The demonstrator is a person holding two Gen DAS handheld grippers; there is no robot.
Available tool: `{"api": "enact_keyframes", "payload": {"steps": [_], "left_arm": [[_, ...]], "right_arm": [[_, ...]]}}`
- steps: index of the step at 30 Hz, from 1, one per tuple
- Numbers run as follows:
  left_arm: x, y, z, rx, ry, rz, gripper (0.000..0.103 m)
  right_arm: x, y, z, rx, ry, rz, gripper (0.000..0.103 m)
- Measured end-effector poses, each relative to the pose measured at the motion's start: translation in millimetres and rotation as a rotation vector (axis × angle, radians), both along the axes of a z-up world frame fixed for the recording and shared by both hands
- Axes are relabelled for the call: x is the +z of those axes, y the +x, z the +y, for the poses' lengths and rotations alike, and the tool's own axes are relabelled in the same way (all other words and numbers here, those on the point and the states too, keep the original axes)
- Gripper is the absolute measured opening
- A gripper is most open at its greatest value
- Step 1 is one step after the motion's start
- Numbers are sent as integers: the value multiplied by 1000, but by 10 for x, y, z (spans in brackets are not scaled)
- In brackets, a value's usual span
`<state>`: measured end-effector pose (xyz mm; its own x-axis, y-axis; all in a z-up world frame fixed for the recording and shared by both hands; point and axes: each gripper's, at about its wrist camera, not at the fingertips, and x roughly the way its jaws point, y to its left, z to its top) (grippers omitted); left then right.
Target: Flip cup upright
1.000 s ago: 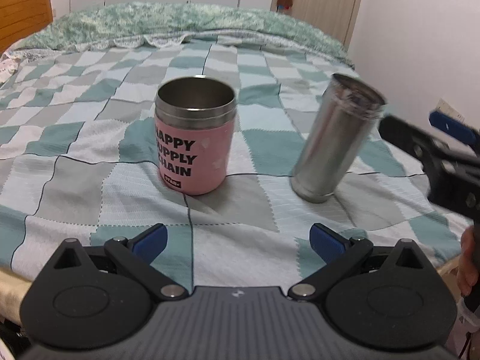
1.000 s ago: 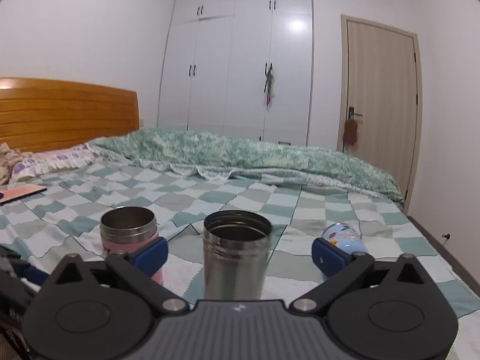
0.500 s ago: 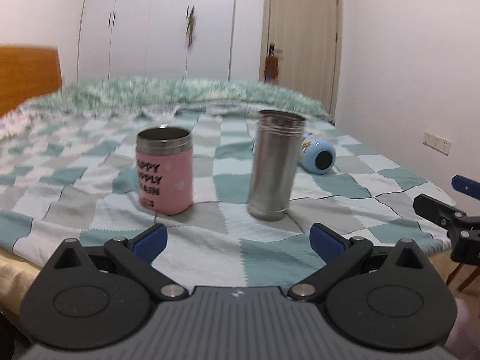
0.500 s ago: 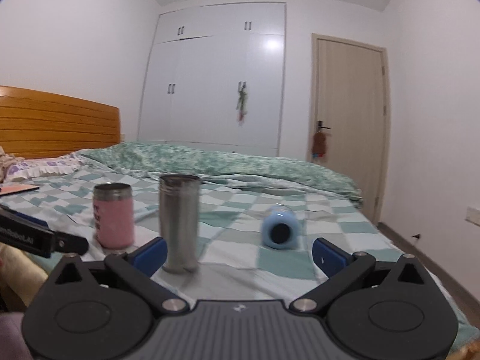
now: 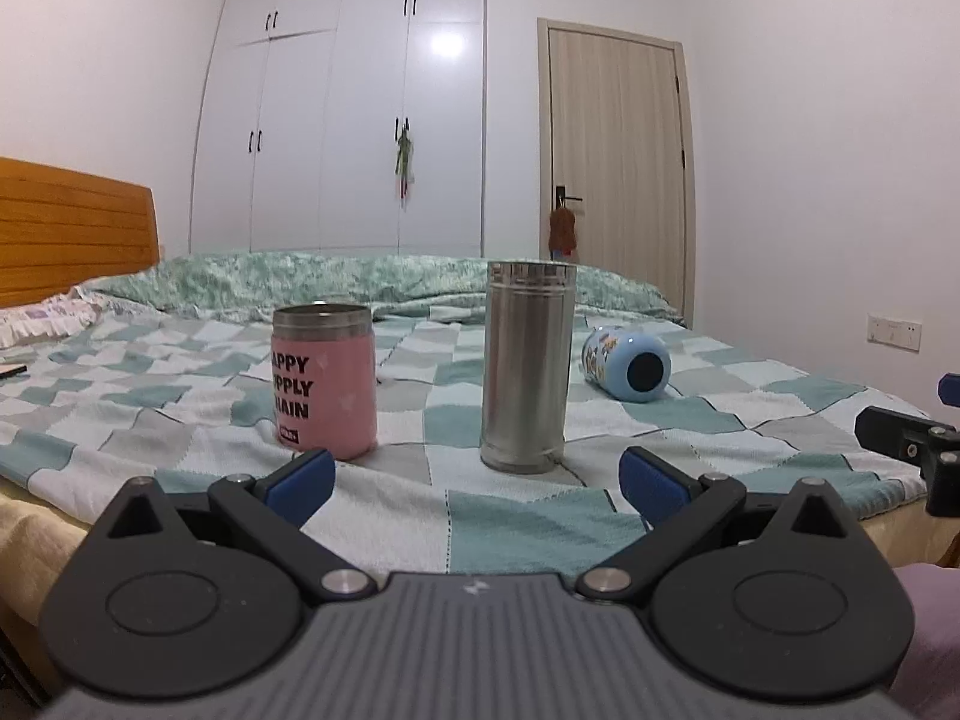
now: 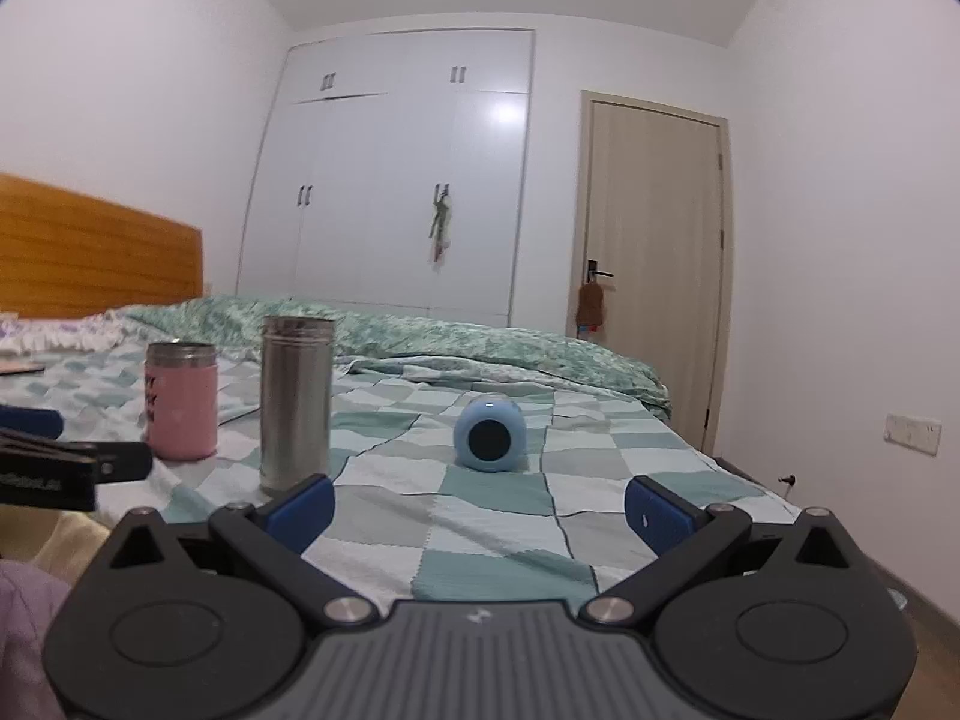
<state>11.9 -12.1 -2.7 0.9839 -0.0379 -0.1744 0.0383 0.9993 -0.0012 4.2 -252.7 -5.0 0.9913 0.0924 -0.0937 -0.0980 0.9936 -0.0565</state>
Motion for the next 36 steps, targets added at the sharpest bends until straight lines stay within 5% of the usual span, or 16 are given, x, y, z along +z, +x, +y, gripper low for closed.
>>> {"api": "enact_keyframes", "payload": {"steps": [36], "left_arm": [[-19, -62, -26, -7, 20, -32, 103]], "right_arm": [[-35, -32, 2, -4, 23, -13, 103]]}}
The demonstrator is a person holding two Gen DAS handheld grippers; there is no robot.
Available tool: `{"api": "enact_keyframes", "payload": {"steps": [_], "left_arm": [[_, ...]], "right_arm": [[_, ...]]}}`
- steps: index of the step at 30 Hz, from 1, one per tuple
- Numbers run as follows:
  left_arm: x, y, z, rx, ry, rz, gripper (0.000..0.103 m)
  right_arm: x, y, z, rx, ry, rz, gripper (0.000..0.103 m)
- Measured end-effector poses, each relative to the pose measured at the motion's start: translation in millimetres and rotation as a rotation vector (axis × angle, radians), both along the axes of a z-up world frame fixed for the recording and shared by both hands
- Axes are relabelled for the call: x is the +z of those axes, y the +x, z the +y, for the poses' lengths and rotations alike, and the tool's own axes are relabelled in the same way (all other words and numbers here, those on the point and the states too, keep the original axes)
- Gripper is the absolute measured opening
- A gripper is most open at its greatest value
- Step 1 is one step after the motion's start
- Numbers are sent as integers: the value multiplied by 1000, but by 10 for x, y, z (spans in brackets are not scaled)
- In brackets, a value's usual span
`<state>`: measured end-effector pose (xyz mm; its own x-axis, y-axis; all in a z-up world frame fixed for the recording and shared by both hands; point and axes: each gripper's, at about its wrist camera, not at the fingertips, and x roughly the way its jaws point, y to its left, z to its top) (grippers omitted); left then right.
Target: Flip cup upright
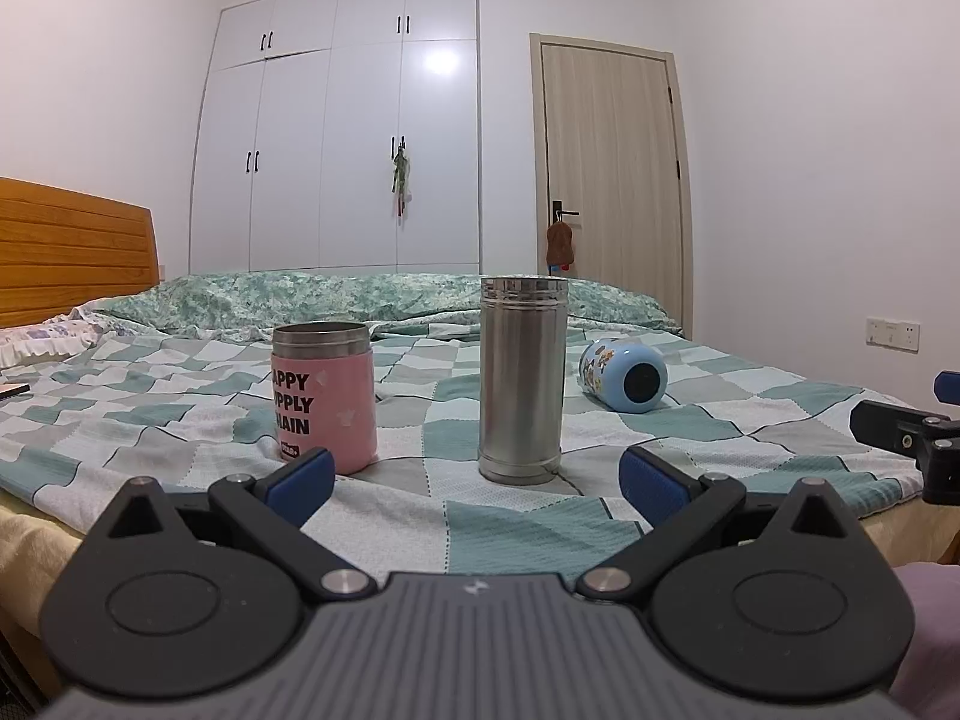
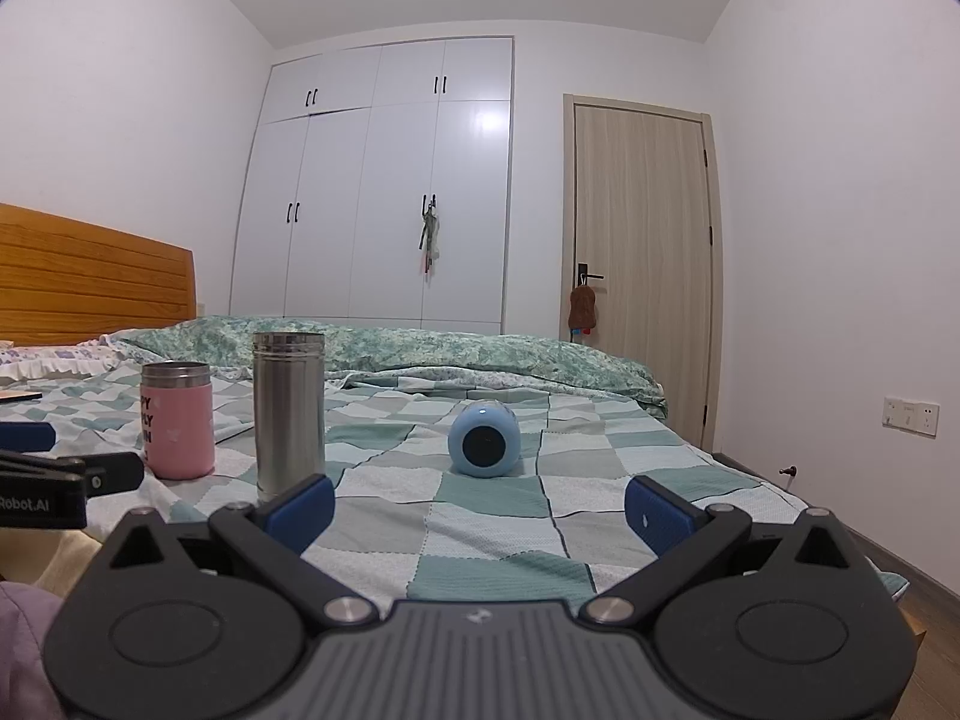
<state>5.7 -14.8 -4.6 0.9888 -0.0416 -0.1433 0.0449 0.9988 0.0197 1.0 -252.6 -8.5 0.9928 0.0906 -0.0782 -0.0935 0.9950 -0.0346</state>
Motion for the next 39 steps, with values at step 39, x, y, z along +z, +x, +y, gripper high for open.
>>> {"api": "enact_keyframes", "payload": {"steps": [39], "left_arm": [[9, -33, 6, 3, 2, -19, 103]], "right_arm": [[-11, -24, -13, 3, -8, -8, 103]]}}
